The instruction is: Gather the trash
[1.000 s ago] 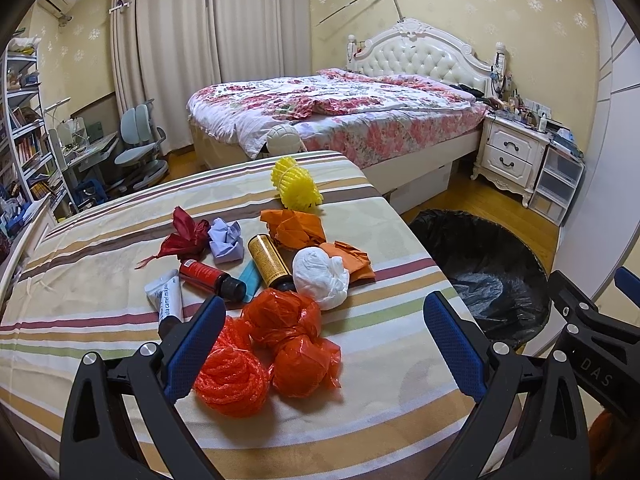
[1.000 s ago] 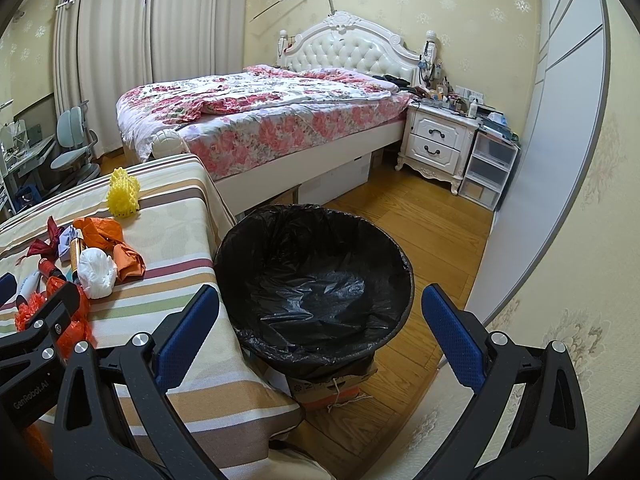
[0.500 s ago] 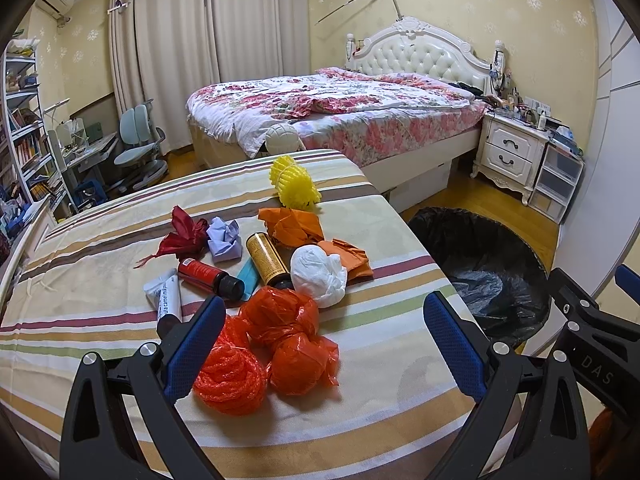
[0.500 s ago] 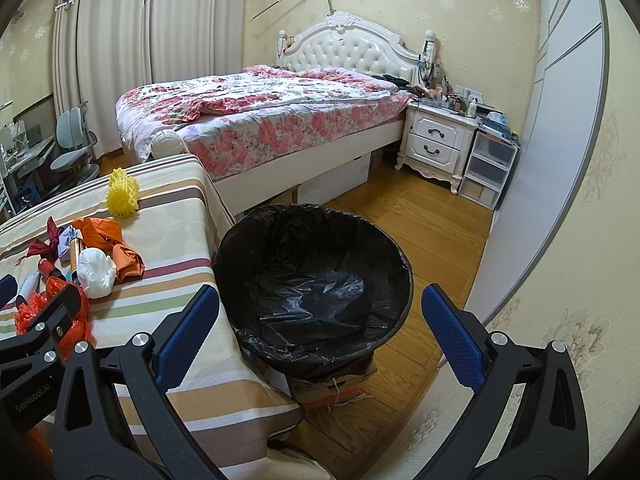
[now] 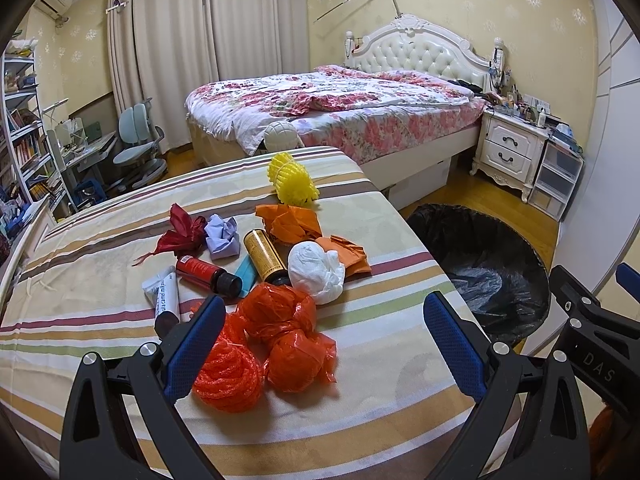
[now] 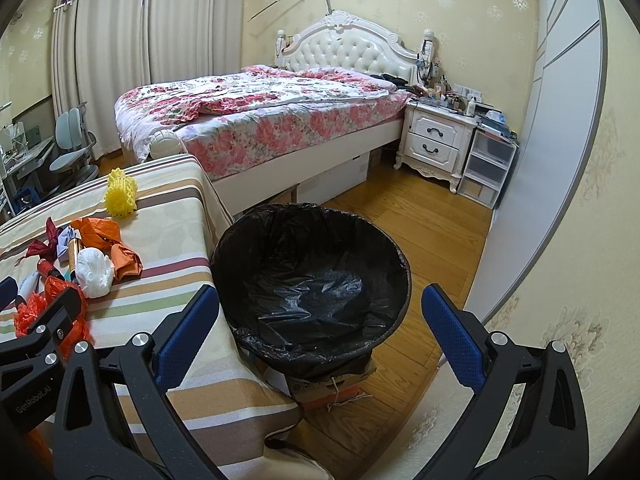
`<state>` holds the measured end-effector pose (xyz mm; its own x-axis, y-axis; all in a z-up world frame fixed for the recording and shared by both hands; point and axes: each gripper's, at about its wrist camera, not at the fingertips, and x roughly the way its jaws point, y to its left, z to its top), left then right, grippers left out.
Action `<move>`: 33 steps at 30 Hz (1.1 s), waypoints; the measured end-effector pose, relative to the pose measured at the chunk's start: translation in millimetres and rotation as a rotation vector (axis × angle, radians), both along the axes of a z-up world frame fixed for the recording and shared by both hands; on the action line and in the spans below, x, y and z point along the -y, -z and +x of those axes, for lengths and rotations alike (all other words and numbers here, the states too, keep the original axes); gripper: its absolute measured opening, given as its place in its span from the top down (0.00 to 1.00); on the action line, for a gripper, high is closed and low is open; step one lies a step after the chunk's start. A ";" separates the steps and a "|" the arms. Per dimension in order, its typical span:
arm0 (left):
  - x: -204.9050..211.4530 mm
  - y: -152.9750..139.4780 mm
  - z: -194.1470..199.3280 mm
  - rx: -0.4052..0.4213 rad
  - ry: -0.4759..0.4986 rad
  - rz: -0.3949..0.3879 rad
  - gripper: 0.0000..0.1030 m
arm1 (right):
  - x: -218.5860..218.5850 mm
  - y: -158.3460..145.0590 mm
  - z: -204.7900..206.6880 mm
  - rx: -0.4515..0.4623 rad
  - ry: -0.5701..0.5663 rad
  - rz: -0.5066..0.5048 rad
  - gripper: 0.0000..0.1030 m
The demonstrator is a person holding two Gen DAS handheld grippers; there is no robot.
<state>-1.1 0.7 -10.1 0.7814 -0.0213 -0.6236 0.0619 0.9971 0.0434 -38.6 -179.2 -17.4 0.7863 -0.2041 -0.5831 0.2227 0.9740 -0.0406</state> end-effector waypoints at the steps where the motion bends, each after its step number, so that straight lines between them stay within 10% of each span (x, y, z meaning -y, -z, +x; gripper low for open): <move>1: -0.4 0.1 -0.5 0.000 0.000 0.002 0.06 | 0.1 0.1 -0.1 0.000 0.000 0.000 0.04; 33: -33.8 -5.7 -7.4 -0.029 -0.036 0.021 0.11 | -22.9 5.4 2.0 -0.031 -0.073 0.033 0.13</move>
<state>-8.4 34.6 -4.3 0.7627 0.0204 -0.6464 0.0271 0.9976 0.0635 -36.6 -156.2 -22.8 0.7800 -0.1269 -0.6128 0.1500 0.9886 -0.0138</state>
